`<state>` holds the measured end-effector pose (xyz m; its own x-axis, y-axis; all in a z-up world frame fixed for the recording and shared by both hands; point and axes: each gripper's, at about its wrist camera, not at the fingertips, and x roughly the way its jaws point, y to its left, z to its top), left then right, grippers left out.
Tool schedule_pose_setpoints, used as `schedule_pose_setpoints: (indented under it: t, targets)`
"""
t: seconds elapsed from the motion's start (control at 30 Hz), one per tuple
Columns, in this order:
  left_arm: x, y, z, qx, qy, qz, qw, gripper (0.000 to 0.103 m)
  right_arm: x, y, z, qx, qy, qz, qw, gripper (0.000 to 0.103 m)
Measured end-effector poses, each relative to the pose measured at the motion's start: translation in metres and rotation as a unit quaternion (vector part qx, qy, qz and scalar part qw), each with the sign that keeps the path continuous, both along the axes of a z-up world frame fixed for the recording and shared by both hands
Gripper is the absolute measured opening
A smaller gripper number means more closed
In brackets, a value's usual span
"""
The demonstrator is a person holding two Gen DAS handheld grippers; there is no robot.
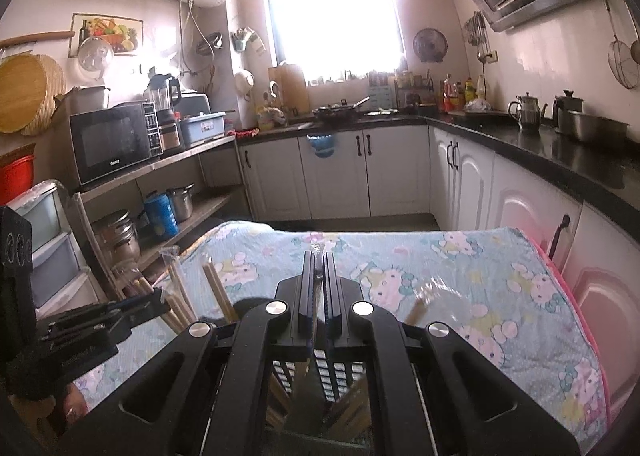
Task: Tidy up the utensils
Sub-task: 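Lower the left gripper's chopstick into the basket while the right gripper lowers its own, then open both grippers, releasing the chopsticks into the green basket, then move both grippers back down toward the last chopsticks on the cloth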
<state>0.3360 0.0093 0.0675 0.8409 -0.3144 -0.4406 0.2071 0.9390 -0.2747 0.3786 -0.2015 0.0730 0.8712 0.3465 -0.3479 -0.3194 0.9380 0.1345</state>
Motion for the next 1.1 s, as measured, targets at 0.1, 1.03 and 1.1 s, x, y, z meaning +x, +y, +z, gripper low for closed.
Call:
schedule_pose_setpoints:
  t: [0.1, 1.03, 1.1]
  targets:
    - [-0.002, 0.000, 0.001, 0.003, 0.002, 0.000, 1.0000, 0.005, -0.004, -0.004, 0.001, 0.001, 0.007, 0.001, 1.000, 0.007]
    - [-0.055, 0.002, -0.001, 0.023, 0.023, 0.007, 0.9994, 0.081, -0.067, -0.034, -0.003, -0.028, 0.065, 0.003, 0.997, 0.049]
    - [-0.061, 0.001, -0.005, 0.028, 0.025, 0.005, 0.9993, 0.085, -0.074, -0.038, -0.009, -0.032, 0.076, 0.001, 0.997, 0.050]
